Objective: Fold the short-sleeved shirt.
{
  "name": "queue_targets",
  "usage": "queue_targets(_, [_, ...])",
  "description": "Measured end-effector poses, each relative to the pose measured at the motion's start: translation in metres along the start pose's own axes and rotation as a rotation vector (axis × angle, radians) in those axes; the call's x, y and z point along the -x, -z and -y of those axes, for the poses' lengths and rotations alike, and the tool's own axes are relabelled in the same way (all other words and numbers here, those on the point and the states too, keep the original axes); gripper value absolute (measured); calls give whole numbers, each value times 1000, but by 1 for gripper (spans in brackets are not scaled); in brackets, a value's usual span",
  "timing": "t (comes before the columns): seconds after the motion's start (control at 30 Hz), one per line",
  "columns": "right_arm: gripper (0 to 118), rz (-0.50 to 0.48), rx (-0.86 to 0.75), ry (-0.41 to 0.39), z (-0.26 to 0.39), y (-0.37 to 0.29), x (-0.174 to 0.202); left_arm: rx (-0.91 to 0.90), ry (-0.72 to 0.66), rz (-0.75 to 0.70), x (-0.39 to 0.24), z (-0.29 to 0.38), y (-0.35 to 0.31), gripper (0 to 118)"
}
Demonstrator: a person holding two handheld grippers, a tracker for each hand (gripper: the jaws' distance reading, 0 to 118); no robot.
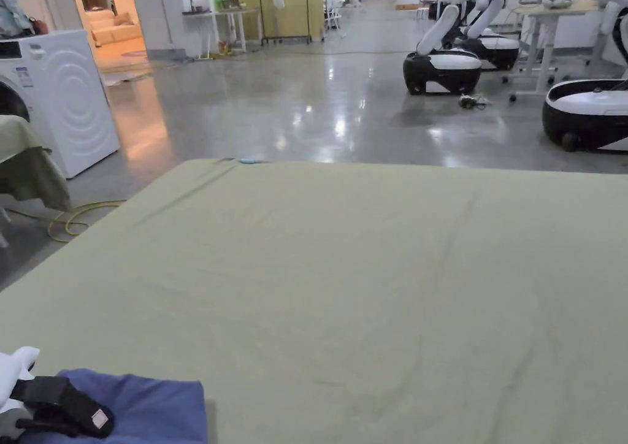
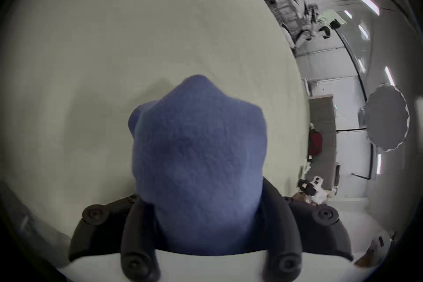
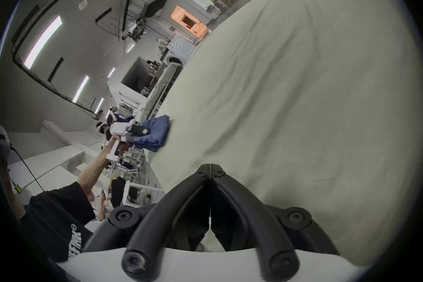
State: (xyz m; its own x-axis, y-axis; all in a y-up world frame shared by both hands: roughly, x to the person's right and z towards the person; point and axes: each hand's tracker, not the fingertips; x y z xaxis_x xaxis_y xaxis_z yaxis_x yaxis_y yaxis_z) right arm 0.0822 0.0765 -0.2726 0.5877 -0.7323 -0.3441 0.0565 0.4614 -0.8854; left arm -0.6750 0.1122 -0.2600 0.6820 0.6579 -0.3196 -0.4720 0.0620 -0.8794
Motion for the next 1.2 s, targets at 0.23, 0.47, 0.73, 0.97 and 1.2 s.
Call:
queue_targets(0.23, [3, 26, 15, 2, -4, 11, 5, -121, -28, -322, 29, -23, -53, 41])
queue_targets(0.47, [3, 28, -28, -16, 2, 6, 13, -360, 123, -703, 8, 14, -32, 116])
queue_targets(0.73, [3, 348, -390, -329, -9, -60, 84, -732, 477, -468, -147, 132, -31, 114])
queue_targets(0.97, [3, 559, -691, -609, -7, -89, 157, -1239, 875, -399, -294, 247, 23, 64])
queue_targets(1.2, [3, 805, -935, -762, 10, -134, 173, -1278, 929, -237, -397, 300, 84, 0])
